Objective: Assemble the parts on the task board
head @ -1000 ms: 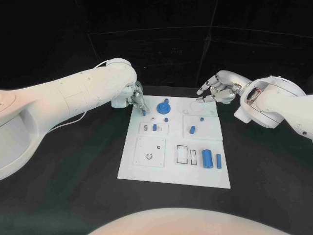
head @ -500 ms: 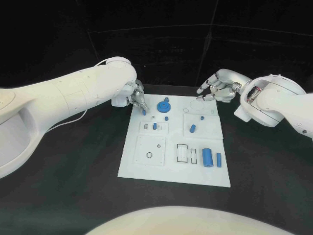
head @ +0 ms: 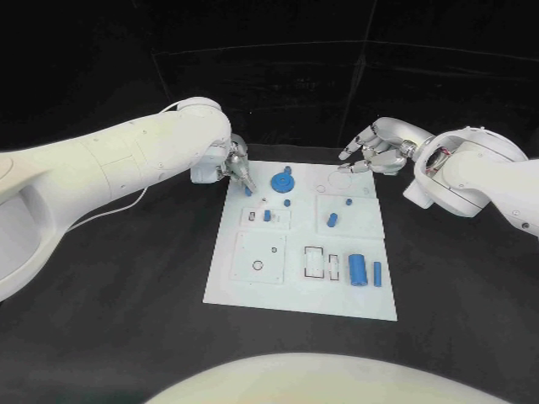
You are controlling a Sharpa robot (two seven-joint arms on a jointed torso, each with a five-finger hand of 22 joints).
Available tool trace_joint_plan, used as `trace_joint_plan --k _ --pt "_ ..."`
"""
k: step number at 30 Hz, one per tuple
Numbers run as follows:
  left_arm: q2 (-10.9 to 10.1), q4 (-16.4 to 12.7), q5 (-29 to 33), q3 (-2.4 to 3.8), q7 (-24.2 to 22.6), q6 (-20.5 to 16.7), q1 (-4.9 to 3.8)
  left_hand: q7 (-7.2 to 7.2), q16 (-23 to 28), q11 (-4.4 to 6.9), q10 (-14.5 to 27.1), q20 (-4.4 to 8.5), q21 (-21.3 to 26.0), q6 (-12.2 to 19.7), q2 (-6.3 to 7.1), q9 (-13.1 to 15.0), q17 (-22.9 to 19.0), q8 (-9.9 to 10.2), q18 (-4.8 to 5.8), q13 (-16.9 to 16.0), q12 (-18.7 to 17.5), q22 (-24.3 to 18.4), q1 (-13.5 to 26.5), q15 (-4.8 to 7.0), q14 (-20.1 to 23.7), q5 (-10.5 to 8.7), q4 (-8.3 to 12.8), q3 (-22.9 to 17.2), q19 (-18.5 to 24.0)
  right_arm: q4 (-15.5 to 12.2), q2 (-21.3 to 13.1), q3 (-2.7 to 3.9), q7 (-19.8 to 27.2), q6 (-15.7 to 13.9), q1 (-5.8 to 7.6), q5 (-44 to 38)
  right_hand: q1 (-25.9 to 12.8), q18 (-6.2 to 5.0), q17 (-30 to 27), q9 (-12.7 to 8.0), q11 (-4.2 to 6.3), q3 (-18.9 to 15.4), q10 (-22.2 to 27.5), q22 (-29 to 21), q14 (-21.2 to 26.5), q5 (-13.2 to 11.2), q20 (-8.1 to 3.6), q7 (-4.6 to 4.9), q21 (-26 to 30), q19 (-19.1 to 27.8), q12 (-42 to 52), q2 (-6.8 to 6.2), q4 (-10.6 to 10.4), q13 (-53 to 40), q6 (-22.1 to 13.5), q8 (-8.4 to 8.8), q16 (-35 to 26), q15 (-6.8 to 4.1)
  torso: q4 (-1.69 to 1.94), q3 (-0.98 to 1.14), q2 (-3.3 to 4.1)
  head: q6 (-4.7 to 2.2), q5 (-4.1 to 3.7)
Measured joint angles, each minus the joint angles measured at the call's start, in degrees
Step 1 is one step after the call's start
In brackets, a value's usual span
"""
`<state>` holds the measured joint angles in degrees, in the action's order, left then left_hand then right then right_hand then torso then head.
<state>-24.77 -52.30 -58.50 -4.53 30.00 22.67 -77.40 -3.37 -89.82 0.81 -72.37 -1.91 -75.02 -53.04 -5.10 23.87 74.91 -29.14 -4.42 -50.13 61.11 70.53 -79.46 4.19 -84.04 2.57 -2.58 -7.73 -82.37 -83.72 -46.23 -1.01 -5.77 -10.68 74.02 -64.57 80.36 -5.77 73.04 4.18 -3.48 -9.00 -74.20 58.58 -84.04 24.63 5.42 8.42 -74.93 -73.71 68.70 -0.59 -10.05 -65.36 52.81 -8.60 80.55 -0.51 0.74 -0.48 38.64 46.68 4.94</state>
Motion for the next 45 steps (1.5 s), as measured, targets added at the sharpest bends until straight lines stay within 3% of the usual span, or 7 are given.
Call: trace_joint_plan --k 7,22,28,35,45 --pt "-2.6 -3.3 1.1 0.0 -0.5 -2.6 0.03 -0.22 0.0 -0.16 -0.9 0.0 0.0 -0.2 2.39 0.4 0.0 -0.6 0.0 -0.2 0.0 0.3 2.8 0.0 0.0 0.13 0.4 -3.8 0.0 0.1 -0.1 0.0 0.0 0.0 0.0 0.0 0.0 0.0 0.0 0.0 0.0 -0.1 0.0 0.0 0.0 0.0 0.0 0.0 0.0 0.0 0.0 0.0 -0.1 0.0 0.0 0.0 0.0 0.0 0.07 0.02 -0.04 0.01 0.09" --pt "-11.2 -15.7 7.0 -0.03 0.4 -9.8 0.07 -0.22 0.0 -0.1 -1.6 -0.01 0.0 -0.2 4.16 0.9 0.0 -2.0 0.0 -0.5 0.2 0.5 7.0 -0.01 0.0 0.11 2.8 -11.4 0.0 0.1 -0.6 0.0 0.0 0.1 0.0 0.0 0.0 0.0 0.0 0.0 0.0 -0.1 0.0 0.0 0.0 0.0 0.0 0.0 0.0 0.0 0.0 0.0 -0.1 0.0 0.0 0.0 0.0 0.0 0.07 0.03 -0.03 0.13 0.25" --pt "-13.6 -20.0 8.3 -0.1 1.0 -13.2 1.47 -0.23 0.0 -0.06 -1.9 -0.01 0.0 -0.2 4.74 1.3 0.0 -2.6 0.0 -0.3 0.2 0.6 8.3 -0.01 0.0 0.09 3.4 -13.3 0.0 0.0 -0.7 0.0 0.0 0.1 0.0 0.0 0.0 0.0 0.0 0.0 0.0 -0.1 0.0 0.0 0.0 0.0 0.0 0.0 0.0 0.0 0.0 0.0 -0.1 0.0 0.0 0.0 0.0 0.0 0.07 0.03 -0.03 0.31 0.38" --pt "-14.9 -23.3 9.0 -0.17 1.1 -16.7 2.92 -0.24 0.0 -0.09 -2.0 -0.01 0.0 -0.2 5.09 1.7 0.0 -2.7 0.01 -0.3 0.2 0.7 8.6 -0.01 0.0 0.08 3.5 -14.3 0.0 0.0 -0.8 0.0 0.0 0.1 0.0 0.0 0.0 0.0 0.0 0.0 0.0 -0.1 0.0 0.0 0.0 0.0 0.0 0.0 0.0 0.0 0.0 0.0 -0.1 0.0 0.0 0.0 0.0 0.0 0.01 0.01 0.01 0.35 0.6" --pt "-15.5 -24.9 9.3 -0.2 1.5 -18.8 3.63 -0.33 0.0 -0.1 -2.0 -0.21 0.0 -0.1 5.48 1.7 0.0 -2.8 0.01 -0.2 0.2 0.7 9.0 -0.01 0.0 0.07 3.7 -14.9 -0.2 0.0 -0.9 0.0 0.0 0.1 0.0 0.0 0.0 0.0 0.0 0.0 0.0 -0.1 0.0 0.0 0.0 0.0 0.0 0.0 0.0 0.0 0.0 0.0 -0.1 0.0 0.0 0.0 0.0 0.0 -0.1 0.04 0.06 0.48 0.67"
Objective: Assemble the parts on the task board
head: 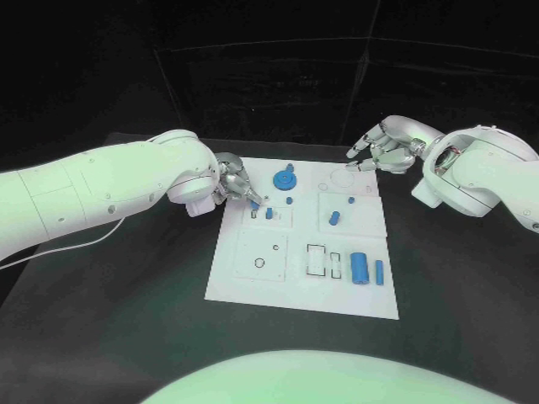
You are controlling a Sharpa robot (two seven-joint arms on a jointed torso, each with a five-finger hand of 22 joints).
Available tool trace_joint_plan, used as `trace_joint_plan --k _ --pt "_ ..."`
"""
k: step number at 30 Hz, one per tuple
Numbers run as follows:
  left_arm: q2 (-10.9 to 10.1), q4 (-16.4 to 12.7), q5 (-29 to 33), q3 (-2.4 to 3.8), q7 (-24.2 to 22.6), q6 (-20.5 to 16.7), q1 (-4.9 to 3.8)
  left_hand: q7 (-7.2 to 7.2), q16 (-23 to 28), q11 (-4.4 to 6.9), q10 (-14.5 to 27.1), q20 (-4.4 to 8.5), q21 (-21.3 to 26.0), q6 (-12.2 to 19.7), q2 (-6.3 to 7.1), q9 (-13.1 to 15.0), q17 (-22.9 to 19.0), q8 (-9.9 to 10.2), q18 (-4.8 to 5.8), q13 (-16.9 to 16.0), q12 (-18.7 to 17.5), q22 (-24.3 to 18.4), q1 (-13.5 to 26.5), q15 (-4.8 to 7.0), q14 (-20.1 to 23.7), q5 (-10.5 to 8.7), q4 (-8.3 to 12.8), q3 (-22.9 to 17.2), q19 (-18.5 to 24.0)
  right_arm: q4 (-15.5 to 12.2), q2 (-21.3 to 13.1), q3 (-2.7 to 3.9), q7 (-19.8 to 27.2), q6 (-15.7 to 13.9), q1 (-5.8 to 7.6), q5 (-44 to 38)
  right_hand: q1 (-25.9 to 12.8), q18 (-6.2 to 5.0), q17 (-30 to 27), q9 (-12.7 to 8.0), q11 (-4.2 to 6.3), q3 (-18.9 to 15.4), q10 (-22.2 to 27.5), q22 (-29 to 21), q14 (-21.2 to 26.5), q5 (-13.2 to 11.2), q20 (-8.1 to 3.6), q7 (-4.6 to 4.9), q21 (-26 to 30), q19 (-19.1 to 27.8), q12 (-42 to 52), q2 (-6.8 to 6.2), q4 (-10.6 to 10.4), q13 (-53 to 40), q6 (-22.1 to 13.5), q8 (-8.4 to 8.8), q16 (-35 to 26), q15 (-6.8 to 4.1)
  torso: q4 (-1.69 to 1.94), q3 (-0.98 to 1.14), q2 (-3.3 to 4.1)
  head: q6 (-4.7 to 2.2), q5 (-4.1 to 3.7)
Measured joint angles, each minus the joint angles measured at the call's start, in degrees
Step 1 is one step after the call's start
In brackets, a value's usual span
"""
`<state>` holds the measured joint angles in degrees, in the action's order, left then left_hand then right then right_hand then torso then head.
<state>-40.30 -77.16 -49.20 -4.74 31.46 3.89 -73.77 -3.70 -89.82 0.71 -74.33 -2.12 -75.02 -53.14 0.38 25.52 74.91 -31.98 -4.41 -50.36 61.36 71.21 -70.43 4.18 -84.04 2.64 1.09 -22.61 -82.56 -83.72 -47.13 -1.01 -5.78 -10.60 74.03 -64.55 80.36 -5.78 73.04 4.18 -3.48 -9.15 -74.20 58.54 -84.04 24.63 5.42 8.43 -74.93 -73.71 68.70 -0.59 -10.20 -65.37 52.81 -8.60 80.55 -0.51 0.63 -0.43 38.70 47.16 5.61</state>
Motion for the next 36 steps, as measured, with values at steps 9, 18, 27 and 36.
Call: trace_joint_plan --k 9,18,27,36 --pt "-0.3 -0.8 0.0 -0.15 0.9 0.0 0.47 -0.01 0.0 -0.01 0.0 0.0 0.0 0.0 0.36 0.0 0.0 -0.2 0.0 0.2 0.0 0.1 0.4 0.0 0.0 0.11 0.3 -0.7 0.0 0.0 0.0 0.0 0.0 0.0 0.0 0.0 0.0 0.0 0.0 0.0 0.0 0.0 0.0 0.0 0.0 0.0 0.0 0.0 0.0 0.0 0.0 0.0 0.0 0.0 0.0 0.0 0.0 0.0 0.0 -0.01 0.0 0.18 0.03" --pt "-0.5 -0.9 -0.5 -0.17 1.5 0.6 0.59 -0.1 0.0 -0.02 0.0 0.0 0.0 0.1 0.47 0.2 0.0 -0.3 0.0 0.3 0.0 0.1 0.5 0.0 0.0 0.25 0.3 -1.0 0.0 0.0 0.0 0.0 0.0 0.1 0.0 0.0 0.0 0.0 0.0 0.0 0.0 0.0 0.0 0.0 0.0 0.2 0.0 0.0 0.0 0.0 0.0 0.0 0.0 0.0 0.0 -0.21 0.0 0.0 0.0 -0.05 0.0 0.32 0.12" --pt "-1.0 -1.2 -1.1 -0.18 1.8 1.1 0.62 -0.11 0.0 -0.03 0.0 0.0 0.0 0.1 0.52 0.1 0.0 -0.5 -0.01 0.4 0.0 0.1 0.7 0.0 0.0 0.23 0.7 -1.5 0.0 0.1 0.0 0.0 0.0 0.2 0.0 0.0 0.0 0.0 0.0 0.0 0.0 0.0 0.0 0.0 0.0 0.2 0.0 0.0 0.0 0.0 0.0 0.0 0.0 0.0 0.0 -0.21 0.0 0.0 0.01 -0.05 0.0 0.45 0.18" --pt "-1.1 -1.3 -1.2 -0.17 1.8 1.6 0.63 -0.2 0.0 -0.04 0.0 0.0 0.0 0.2 0.67 0.2 0.0 -0.5 0.0 0.5 0.0 0.1 0.8 0.0 0.0 0.22 0.6 -1.9 0.0 0.1 0.1 0.0 0.0 0.3 0.0 0.0 0.0 0.0 0.0 0.0 0.0 0.0 0.0 0.0 0.0 0.2 0.0 0.0 0.0 0.0 0.0 0.0 0.0 0.0 0.0 -0.21 0.0 0.0 0.01 -0.05 0.0 0.44 0.32"
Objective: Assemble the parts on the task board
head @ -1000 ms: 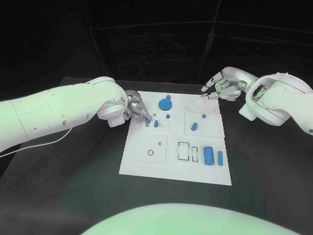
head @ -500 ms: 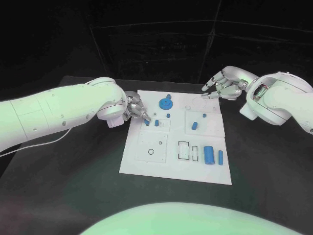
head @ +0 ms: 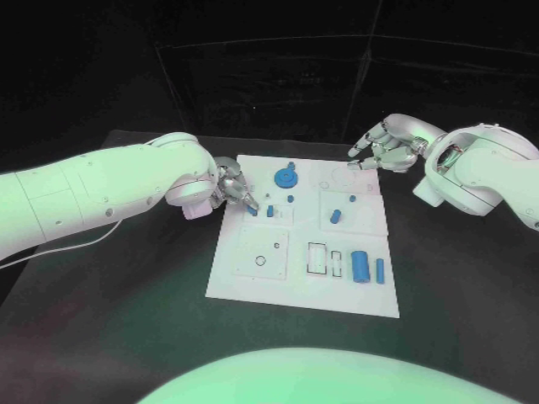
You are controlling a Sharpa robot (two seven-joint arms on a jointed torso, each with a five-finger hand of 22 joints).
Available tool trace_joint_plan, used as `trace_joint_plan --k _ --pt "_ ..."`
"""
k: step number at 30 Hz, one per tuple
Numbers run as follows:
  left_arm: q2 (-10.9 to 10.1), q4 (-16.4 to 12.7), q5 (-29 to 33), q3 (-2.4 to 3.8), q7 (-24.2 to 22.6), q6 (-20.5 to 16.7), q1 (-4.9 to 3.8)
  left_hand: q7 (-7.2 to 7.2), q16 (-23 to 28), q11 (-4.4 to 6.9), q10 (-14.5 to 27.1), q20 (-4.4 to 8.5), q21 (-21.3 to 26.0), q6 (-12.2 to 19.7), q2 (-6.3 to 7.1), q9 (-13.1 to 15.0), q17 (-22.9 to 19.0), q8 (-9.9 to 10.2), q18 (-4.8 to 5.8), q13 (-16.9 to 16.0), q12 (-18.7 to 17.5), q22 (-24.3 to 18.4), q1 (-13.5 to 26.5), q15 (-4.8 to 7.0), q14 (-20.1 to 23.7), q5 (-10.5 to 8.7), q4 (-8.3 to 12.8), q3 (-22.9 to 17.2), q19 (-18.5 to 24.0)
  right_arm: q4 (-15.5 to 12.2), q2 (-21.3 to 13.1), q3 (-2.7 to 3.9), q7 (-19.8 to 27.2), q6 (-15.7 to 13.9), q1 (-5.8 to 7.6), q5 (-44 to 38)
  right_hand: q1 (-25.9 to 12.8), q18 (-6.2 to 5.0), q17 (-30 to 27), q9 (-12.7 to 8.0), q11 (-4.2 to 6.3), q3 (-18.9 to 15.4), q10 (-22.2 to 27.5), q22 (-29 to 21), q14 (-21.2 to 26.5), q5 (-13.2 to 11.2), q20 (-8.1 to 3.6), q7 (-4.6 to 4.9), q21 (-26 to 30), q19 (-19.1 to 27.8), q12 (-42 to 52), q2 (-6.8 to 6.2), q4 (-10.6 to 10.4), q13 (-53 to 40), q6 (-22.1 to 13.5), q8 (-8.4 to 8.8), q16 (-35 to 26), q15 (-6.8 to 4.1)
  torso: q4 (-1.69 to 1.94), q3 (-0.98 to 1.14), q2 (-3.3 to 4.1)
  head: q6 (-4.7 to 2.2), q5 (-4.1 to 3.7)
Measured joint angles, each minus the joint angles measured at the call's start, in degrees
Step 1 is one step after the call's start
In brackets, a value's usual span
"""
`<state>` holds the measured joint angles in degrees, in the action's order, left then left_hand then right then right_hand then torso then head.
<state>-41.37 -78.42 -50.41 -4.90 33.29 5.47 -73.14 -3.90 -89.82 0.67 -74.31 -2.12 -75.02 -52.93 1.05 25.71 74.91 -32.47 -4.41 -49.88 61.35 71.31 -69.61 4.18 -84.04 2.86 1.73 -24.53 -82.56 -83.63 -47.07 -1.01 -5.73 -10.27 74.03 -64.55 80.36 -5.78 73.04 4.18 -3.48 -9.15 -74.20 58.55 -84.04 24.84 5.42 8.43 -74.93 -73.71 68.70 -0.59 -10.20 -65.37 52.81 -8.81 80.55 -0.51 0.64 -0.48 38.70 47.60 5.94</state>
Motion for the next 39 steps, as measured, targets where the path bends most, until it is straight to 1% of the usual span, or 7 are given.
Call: trace_joint_plan --k 11,17,19,23,27,29,39 --pt "0.5 0.1 -0.4 0.01 0.2 0.8 -0.03 -0.01 0.0 0.14 -0.2 0.0 0.0 0.0 0.15 0.3 0.0 -0.2 0.0 0.0 0.0 0.0 0.2 0.0 0.0 -0.04 0.0 0.0 0.0 0.0 0.1 0.0 0.0 0.1 0.0 0.0 0.0 0.0 0.0 0.0 0.0 0.0 0.0 0.0 0.0 0.0 0.0 0.0 0.0 0.0 0.0 0.0 0.0 0.0 0.0 0.0 0.0 0.0 -0.01 0.04 0.01 0.17 -0.07" --pt "0.8 0.3 -0.6 0.04 0.4 1.3 -0.1 -0.02 0.0 0.13 -0.2 0.0 0.0 0.0 0.3 0.3 0.0 -0.5 0.0 -0.2 0.0 0.1 0.4 0.0 0.0 0.91 -0.5 -0.6 0.0 0.0 0.1 0.0 0.0 0.1 0.0 0.0 0.0 0.0 0.0 0.0 0.0 0.0 0.0 0.0 0.0 0.0 0.0 0.0 0.0 0.0 0.0 0.0 0.0 0.0 0.0 0.0 0.0 0.0 -0.04 0.04 0.02 0.25 -0.15" --pt "0.9 0.5 -0.6 0.04 0.5 1.5 -0.11 -0.02 0.0 0.15 -0.2 0.0 0.0 0.0 0.52 0.3 0.0 -0.6 -0.01 -0.4 0.0 0.1 0.7 0.0 0.0 0.94 0.1 -1.2 0.0 0.0 0.1 0.0 0.0 0.1 0.0 0.0 0.0 0.0 0.0 0.0 0.0 0.0 0.0 0.0 0.0 0.0 0.0 0.0 0.0 0.0 0.0 0.0 0.0 0.0 0.0 0.0 0.0 0.0 -0.04 0.04 0.03 0.28 -0.16" --pt "1.4 1.2 -0.7 0.06 0.6 2.0 -0.14 0.12 0.0 0.28 -0.5 0.02 0.0 -0.1 0.67 0.6 0.0 -0.8 0.0 -0.7 0.0 0.2 1.6 0.0 0.0 1.3 0.2 -2.5 0.0 0.0 0.1 0.0 0.0 0.2 0.0 0.0 0.0 0.0 0.0 0.0 0.0 0.0 0.0 0.0 0.0 0.0 0.0 0.0 0.0 0.0 0.0 0.0 0.0 0.0 0.0 0.0 0.0 0.0 -0.04 0.04 0.03 0.36 -0.2" --pt "2.3 2.3 -0.7 0.06 1.0 2.5 -0.14 0.72 0.0 0.65 -0.9 0.19 0.0 -0.8 0.22 1.1 0.0 -1.5 0.0 -0.8 0.3 0.3 4.1 0.0 0.0 1.3 0.8 -4.9 -0.2 0.1 0.2 0.0 0.0 0.2 0.0 0.0 0.0 0.0 0.0 0.0 0.0 0.0 0.0 0.0 0.0 0.0 0.0 0.0 0.0 0.0 0.0 0.0 0.0 0.0 0.0 0.0 0.0 0.0 -0.04 0.05 0.03 0.46 -0.2" --pt "2.7 2.8 -0.7 0.06 1.1 2.8 -0.18 0.73 0.0 0.71 -1.1 0.19 0.0 -1.0 0.11 1.4 0.0 -1.6 0.0 -0.8 0.3 0.3 4.9 0.0 0.0 1.3 0.6 -5.4 -0.2 0.1 0.3 0.0 0.0 0.2 0.0 0.0 0.0 0.0 0.0 0.0 0.0 0.0 0.0 0.0 0.0 0.0 0.0 0.0 0.0 0.0 0.0 0.0 0.0 0.0 0.0 0.0 0.0 0.0 -0.04 0.07 0.02 0.55 -0.2" --pt "4.2 4.9 -0.5 0.1 1.7 4.3 -0.35 0.83 0.0 0.76 -1.2 0.38 0.0 -1.1 0.6 1.6 0.0 -2.0 0.0 -0.9 0.3 0.4 5.6 0.21 0.2 1.29 0.7 -6.0 -0.4 0.2 0.4 0.0 0.0 0.3 0.0 0.0 0.0 0.0 0.0 0.0 0.0 0.0 0.0 0.0 0.0 0.0 0.0 0.0 0.0 0.0 0.0 0.0 0.0 0.0 0.0 0.0 0.0 0.0 -0.05 0.07 0.03 0.75 -0.24"
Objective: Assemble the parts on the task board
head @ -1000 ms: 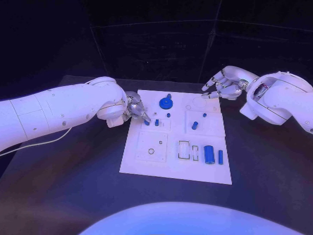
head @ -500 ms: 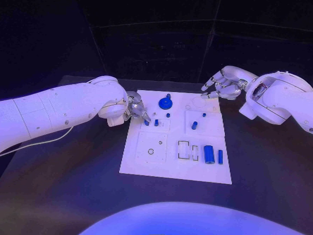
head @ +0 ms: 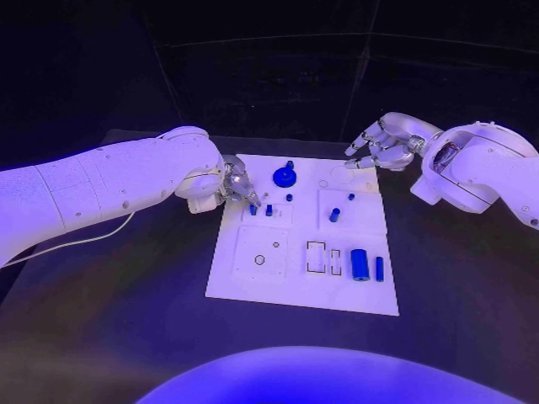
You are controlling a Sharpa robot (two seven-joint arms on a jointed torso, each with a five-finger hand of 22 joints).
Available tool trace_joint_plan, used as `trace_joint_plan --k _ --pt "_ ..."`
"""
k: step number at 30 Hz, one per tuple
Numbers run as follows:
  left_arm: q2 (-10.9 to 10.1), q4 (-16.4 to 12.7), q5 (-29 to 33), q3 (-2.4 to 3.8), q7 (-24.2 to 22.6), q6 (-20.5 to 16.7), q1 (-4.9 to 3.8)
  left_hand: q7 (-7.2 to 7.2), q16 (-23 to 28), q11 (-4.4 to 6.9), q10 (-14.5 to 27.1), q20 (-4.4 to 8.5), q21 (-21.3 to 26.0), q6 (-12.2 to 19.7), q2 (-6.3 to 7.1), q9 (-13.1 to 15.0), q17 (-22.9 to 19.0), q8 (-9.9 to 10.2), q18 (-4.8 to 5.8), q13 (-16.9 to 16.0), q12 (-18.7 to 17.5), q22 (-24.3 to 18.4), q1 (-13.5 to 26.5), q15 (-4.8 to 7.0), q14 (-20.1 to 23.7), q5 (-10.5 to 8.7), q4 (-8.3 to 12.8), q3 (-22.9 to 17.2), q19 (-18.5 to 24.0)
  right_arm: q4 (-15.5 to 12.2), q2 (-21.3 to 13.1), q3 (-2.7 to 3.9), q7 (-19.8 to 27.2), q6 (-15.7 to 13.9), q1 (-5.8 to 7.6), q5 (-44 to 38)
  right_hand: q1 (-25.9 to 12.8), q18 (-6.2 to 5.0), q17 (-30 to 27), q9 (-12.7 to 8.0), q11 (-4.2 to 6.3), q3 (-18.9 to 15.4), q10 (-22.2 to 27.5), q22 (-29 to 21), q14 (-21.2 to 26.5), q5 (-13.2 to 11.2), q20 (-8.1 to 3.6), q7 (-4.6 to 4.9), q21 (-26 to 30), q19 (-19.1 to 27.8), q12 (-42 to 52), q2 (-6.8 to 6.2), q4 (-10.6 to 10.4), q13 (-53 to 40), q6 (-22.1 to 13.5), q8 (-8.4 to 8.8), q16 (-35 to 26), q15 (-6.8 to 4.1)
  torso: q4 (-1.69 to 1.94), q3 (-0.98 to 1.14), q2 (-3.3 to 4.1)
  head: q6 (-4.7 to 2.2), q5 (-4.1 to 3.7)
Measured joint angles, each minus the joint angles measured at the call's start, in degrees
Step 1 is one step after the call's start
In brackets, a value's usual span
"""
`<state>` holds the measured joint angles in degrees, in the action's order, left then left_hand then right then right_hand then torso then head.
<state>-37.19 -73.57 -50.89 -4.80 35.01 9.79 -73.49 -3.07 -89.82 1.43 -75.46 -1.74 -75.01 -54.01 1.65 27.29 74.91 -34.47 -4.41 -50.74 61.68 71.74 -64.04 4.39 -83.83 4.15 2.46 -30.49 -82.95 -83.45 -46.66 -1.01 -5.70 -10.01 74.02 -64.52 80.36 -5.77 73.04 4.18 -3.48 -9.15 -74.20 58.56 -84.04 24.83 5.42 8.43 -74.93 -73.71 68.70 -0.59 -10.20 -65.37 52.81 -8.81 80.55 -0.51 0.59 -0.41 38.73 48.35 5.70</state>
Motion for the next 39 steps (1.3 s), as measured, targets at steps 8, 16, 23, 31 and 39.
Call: trace_joint_plan --k 8,16,23,31,39 --pt "0.2 0.4 0.1 0.04 0.1 0.8 -0.07 0.33 0.0 0.0 0.0 0.0 0.0 0.1 0.45 0.2 0.0 0.0 0.0 -0.1 0.2 0.1 0.5 0.22 -0.2 -0.14 0.1 -0.1 0.0 0.1 0.1 0.0 0.0 0.1 0.0 0.0 0.0 0.0 0.0 0.0 0.0 0.0 0.0 0.0 0.0 0.0 0.0 0.0 0.0 0.0 0.0 0.0 0.0 0.0 0.0 0.0 0.0 0.0 0.0 -0.02 -0.01 0.19 -0.17" --pt "0.0 0.5 0.1 -0.03 0.2 1.0 0.0 1.39 0.0 0.44 -0.4 0.2 -0.1 -0.8 2.98 0.7 0.0 -0.4 0.0 -0.5 0.7 0.4 3.9 0.43 0.0 -0.1 1.6 1.7 -0.2 0.2 0.1 0.0 0.1 0.1 0.0 0.0 0.0 0.0 -0.2 0.0 0.0 -0.2 0.0 -0.2 0.0 0.0 0.0 0.0 0.0 0.0 0.0 0.0 -0.2 0.2 0.0 0.0 -0.3 0.0 0.01 -0.04 -0.03 0.23 -0.2" --pt "-0.3 0.7 0.0 -0.16 0.3 0.1 0.19 1.14 0.0 0.54 -0.5 0.38 -0.4 -1.5 5.04 1.0 0.0 -0.4 0.0 -0.9 1.3 0.8 10.4 0.59 -0.2 -1.02 -4.0 11.8 -0.4 0.3 0.2 0.0 0.2 0.2 0.0 0.1 0.0 0.0 -0.2 0.0 0.0 -0.2 0.0 -0.2 0.0 0.0 0.0 0.0 0.0 0.0 0.0 0.0 -0.2 0.2 0.0 0.0 -0.3 0.0 0.05 -0.07 -0.04 0.16 -0.21" --pt "-0.7 0.8 0.0 -0.11 -0.1 -2.5 0.19 1.14 0.0 0.56 -0.5 0.81 -0.5 -1.5 5.65 1.4 0.0 -0.4 0.0 -1.4 1.7 1.1 11.9 0.87 -0.1 -1.27 -8.2 18.6 -0.8 0.5 0.2 0.0 0.2 0.2 0.0 0.1 0.0 0.0 -0.2 0.0 0.0 -0.2 0.0 -0.2 0.0 0.0 0.0 0.0 0.0 0.0 0.0 0.0 -0.2 0.2 0.0 0.0 -0.3 0.0 0.05 -0.08 -0.05 0.03 -0.23" --pt "-1.6 -0.2 0.1 -0.09 -4.3 -7.6 0.21 -0.14 1.2 -0.33 4.9 0.69 5.8 2.5 3.7 0.8 0.0 1.5 -0.55 5.9 -3.8 -5.9 7.3 0.74 -0.1 -1.27 -9.7 22.6 2.4 0.5 0.3 0.0 0.3 0.2 -0.01 0.1 0.0 0.0 -0.2 0.0 0.0 -0.2 0.0 -0.2 0.0 0.0 0.0 0.0 0.0 0.0 0.0 0.0 -0.2 0.2 0.0 0.0 -0.3 0.0 0.04 -0.07 -0.05 -0.16 -0.57"
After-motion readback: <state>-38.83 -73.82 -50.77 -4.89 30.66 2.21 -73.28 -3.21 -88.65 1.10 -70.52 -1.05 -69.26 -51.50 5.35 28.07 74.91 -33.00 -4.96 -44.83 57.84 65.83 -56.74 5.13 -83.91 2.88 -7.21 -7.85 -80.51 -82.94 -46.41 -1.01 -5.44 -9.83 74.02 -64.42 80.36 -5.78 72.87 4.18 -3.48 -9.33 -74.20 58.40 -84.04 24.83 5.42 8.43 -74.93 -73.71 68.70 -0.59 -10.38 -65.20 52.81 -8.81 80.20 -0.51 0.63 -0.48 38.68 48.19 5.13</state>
